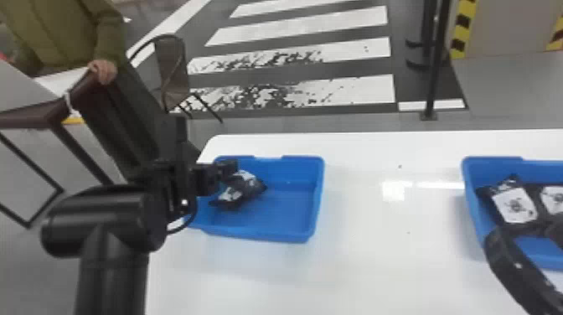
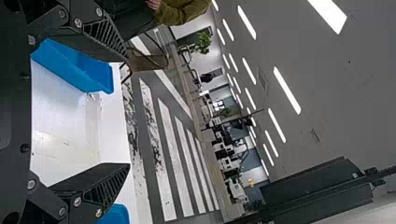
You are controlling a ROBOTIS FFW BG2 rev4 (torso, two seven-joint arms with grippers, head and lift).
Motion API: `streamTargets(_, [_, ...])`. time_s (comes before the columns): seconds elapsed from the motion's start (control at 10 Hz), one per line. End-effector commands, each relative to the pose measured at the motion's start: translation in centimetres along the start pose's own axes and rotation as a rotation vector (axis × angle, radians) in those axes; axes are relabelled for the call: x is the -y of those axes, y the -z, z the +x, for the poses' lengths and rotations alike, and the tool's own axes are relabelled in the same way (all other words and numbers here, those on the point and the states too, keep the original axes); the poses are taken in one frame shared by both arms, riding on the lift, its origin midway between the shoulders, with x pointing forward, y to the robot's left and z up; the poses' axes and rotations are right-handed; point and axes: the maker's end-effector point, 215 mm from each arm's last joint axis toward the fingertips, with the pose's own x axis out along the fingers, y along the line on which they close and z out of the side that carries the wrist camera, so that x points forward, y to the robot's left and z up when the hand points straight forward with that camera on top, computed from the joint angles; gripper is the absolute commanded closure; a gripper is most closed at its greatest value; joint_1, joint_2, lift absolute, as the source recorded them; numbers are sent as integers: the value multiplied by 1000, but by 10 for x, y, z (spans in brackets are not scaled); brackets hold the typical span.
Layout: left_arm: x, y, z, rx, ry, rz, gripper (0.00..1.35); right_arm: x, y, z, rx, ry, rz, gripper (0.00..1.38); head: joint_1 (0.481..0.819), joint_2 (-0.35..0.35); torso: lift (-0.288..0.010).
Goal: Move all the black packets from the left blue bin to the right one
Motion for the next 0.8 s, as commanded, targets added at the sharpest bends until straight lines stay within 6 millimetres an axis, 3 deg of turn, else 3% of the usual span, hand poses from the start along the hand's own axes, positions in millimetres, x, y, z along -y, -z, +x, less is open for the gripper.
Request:
streamTargets(0.0, [51,-11,-27,69,106,37,1207,0,-4,4,7,-5,-4,239,695,289,-140])
streamTargets(0.1, [82,-9,-37,85,172,52,1207,0,-6,9,17,-15,-7,239,695,256,-140])
streamTargets(0.2, [100,-2,-36,74,208,56,1207,-1,-7,13,23,-26,-10,239,695,236,-140])
streamTargets(0.3, [96,3,-34,49,184,71,1153,-4,-7,16,26,-37,0,239,695,200,-140])
streamTargets(0.5, [81,19,-26,-2,159,26,429,-6,0,15,16,-41,33,239,695,196,-140])
streamTargets(0.6, [87,31,-16,-26,195,-34,260,-6,2,15,10,-43,39,239,695,203,-140])
streamTargets(0.7, [91,45,-5,-64,212,-89,228,-7,7,14,-1,-44,52,239,695,210,-140])
